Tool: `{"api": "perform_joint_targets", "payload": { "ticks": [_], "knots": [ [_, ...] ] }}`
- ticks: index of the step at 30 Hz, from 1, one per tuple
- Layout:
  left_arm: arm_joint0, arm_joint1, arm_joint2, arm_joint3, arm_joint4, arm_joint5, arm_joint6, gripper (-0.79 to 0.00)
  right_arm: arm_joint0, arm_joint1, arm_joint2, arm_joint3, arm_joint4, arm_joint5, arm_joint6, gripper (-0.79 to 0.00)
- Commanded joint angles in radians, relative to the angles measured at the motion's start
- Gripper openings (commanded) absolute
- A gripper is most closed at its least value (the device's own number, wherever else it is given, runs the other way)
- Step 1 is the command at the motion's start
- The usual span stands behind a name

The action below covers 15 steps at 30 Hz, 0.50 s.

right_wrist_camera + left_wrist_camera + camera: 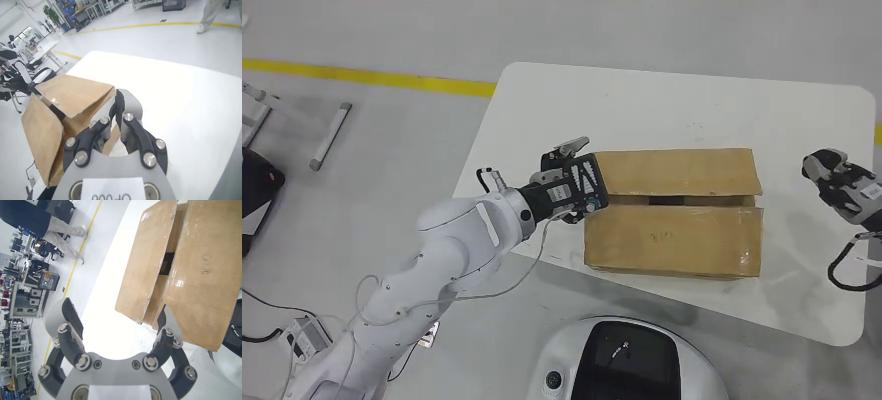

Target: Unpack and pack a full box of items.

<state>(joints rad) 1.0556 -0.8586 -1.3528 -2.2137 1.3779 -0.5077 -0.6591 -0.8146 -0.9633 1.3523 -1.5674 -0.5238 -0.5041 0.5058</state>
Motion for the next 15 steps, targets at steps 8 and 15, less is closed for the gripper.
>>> {"api": "perform_joint_targets", "payload": {
  "ticks": [8,15],
  "knots": [
    [0.11,0.008,-0.083,-0.031,0.033,-0.004,-0.094,-0.785,0.129,-0.028,-0.121,0.035,-0.001,-0.042,-0.048,-0.785],
    [0.219,0.017,-0.147,-0.043,0.032,-0.079,-0.157,-0.785,0.176,-0.042,-0.173,0.06,0.011,-0.077,-0.058,-0.785]
  ]
}}
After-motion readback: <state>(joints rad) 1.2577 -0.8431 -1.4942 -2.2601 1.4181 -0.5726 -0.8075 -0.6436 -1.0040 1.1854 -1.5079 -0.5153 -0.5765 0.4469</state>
